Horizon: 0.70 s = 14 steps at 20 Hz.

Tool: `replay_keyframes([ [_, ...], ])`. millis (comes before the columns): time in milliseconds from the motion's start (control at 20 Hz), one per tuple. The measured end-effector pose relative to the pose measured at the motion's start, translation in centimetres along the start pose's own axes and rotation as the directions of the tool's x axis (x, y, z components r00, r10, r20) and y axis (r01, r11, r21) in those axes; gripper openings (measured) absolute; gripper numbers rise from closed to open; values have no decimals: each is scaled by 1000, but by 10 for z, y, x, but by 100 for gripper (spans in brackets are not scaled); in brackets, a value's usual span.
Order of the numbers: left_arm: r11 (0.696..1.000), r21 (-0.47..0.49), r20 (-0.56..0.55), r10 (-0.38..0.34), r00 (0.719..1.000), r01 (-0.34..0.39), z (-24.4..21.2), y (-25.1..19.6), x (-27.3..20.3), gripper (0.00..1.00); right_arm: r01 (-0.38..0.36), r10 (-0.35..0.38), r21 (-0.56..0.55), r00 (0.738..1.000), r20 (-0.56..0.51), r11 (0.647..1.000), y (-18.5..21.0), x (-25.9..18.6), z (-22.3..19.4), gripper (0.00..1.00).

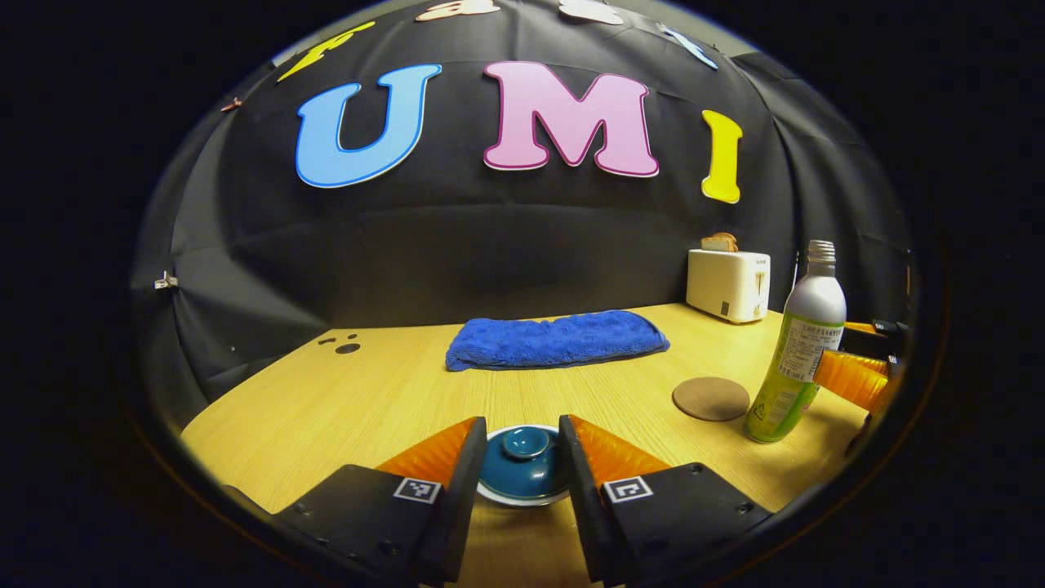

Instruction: Open the teacup lid with one hand, grasp the water bottle and pour water into the teacup with the other hand; after pouring, place the water bottle on the coaster and then close the teacup lid.

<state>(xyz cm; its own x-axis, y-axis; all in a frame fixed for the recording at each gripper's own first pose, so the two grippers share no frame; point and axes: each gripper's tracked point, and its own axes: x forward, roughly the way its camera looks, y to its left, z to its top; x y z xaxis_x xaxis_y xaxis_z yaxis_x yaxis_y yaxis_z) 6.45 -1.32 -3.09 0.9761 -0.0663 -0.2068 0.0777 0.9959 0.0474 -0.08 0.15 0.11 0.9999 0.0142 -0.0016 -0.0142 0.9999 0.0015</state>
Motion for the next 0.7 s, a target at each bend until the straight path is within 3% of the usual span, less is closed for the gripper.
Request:
replay_keyframes([
  [200, 1000, 8, -7, -3, 1000, 3, -1, -2, 2, 47, 0, 0, 0, 1000, -1, 1000, 0, 0, 0, 97],
  [300, 1000, 5, -4, -5, 1000, 5, 0, -1, 1, 35, 0, 0, 0, 1000, 0, 1000, 0, 0, 1, 97],
  [700, 990, -141, 137, 12, 991, 7, 23, 14, -28, 30, 3, -3, 1, 1000, -5, 1000, 3, 8, 0, 97],
])
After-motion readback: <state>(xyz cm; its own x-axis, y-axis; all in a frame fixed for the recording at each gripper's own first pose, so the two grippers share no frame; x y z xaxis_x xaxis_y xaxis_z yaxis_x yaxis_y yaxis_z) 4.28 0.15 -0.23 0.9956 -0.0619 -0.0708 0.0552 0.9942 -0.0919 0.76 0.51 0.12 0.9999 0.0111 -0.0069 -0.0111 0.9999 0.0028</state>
